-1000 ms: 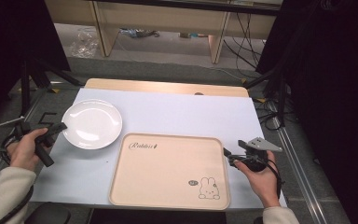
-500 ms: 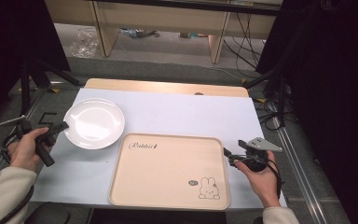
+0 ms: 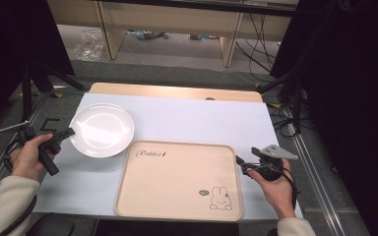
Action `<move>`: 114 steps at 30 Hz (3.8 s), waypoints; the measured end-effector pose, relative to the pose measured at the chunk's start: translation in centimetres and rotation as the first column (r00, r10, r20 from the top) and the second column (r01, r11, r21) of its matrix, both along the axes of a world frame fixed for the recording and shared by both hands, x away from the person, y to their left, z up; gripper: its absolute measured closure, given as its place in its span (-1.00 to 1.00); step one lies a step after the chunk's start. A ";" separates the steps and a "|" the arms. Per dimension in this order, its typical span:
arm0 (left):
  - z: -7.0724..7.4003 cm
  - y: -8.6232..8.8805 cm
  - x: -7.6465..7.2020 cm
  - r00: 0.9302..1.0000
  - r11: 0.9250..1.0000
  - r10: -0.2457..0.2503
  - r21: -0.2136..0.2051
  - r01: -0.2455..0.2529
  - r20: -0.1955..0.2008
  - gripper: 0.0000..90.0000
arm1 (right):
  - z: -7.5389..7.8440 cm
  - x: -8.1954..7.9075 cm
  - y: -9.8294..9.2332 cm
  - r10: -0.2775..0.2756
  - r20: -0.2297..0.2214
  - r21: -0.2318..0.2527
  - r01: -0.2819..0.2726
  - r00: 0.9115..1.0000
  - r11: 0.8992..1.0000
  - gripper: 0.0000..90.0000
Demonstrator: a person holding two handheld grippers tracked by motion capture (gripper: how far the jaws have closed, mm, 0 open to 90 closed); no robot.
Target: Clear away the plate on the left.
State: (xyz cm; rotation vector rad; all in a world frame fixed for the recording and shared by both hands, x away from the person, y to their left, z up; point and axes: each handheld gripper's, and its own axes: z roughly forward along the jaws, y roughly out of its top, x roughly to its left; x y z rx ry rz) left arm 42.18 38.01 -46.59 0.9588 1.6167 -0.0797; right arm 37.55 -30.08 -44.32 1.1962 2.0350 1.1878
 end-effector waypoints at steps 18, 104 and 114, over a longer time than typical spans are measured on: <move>0.4 -0.8 0.0 0.999 0.999 -0.044 -0.008 0.044 0.016 0.92 | 0.1 -0.1 0.0 0.004 -0.023 -0.001 -0.004 1.000 1.000 -0.37; 1.5 -5.1 -0.5 0.982 0.979 -0.184 -0.077 0.187 0.046 0.92 | 0.2 -0.2 -0.1 0.003 -0.020 0.008 -0.003 1.000 1.000 -0.37; 1.5 -5.7 -0.5 0.978 0.974 -0.205 -0.083 0.209 0.046 0.92 | -0.1 0.0 0.0 0.006 0.000 0.031 -0.006 1.000 1.000 -0.37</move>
